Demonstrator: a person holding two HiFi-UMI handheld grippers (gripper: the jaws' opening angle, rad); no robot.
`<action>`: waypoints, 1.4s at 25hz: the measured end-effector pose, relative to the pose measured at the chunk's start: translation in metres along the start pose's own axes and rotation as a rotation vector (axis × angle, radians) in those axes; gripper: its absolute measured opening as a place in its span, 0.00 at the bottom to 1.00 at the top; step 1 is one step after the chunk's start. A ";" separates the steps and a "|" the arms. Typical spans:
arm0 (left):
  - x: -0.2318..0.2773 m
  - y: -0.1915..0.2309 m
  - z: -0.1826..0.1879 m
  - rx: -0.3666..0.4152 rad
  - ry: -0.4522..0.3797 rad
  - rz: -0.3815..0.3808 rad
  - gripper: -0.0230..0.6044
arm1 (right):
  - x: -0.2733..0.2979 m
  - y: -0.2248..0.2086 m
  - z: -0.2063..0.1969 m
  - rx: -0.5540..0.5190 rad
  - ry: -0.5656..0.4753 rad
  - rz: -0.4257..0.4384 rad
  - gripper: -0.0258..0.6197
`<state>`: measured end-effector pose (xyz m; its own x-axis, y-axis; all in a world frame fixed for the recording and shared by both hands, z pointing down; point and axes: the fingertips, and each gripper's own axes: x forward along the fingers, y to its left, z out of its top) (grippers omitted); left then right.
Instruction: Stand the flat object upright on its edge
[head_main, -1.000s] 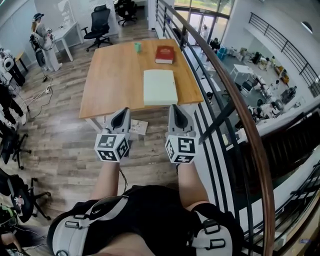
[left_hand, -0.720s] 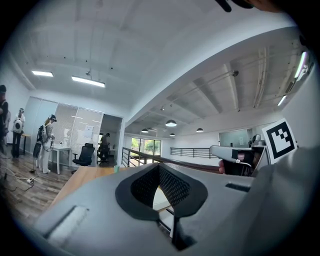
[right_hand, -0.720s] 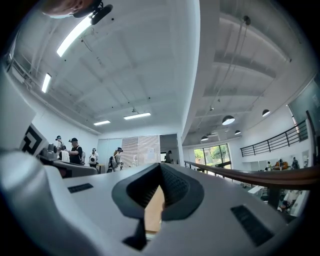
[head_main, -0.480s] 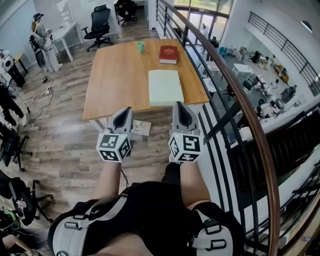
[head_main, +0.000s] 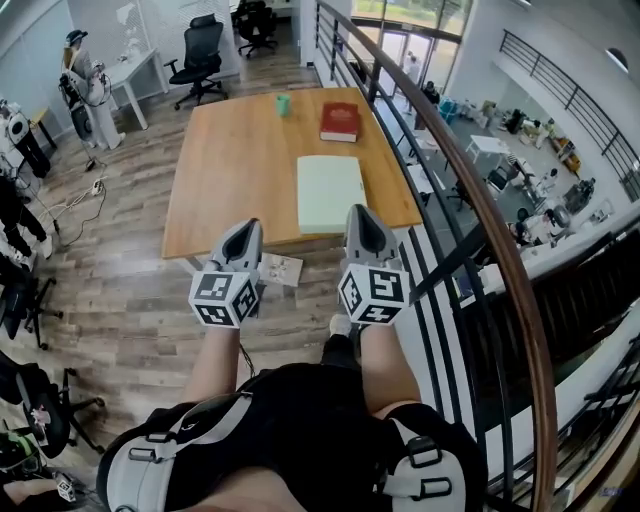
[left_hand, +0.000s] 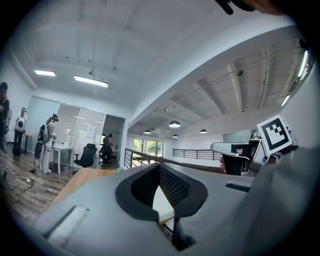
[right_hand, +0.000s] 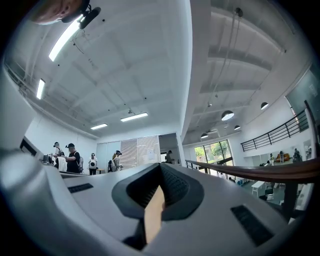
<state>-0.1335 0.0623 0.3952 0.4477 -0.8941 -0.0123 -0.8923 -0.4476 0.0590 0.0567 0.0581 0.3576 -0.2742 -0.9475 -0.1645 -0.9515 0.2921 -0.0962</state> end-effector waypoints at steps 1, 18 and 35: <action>0.008 0.003 0.000 0.000 -0.002 0.002 0.04 | 0.007 -0.005 -0.001 0.000 -0.003 -0.003 0.05; 0.173 0.016 -0.020 -0.009 0.030 -0.018 0.04 | 0.129 -0.106 -0.034 0.036 0.039 -0.002 0.05; 0.330 0.036 -0.041 0.001 0.120 0.060 0.04 | 0.258 -0.199 -0.081 0.065 0.137 0.101 0.05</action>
<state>-0.0155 -0.2484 0.4342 0.3968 -0.9113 0.1103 -0.9179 -0.3930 0.0549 0.1639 -0.2549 0.4142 -0.3887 -0.9204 -0.0414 -0.9084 0.3903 -0.1498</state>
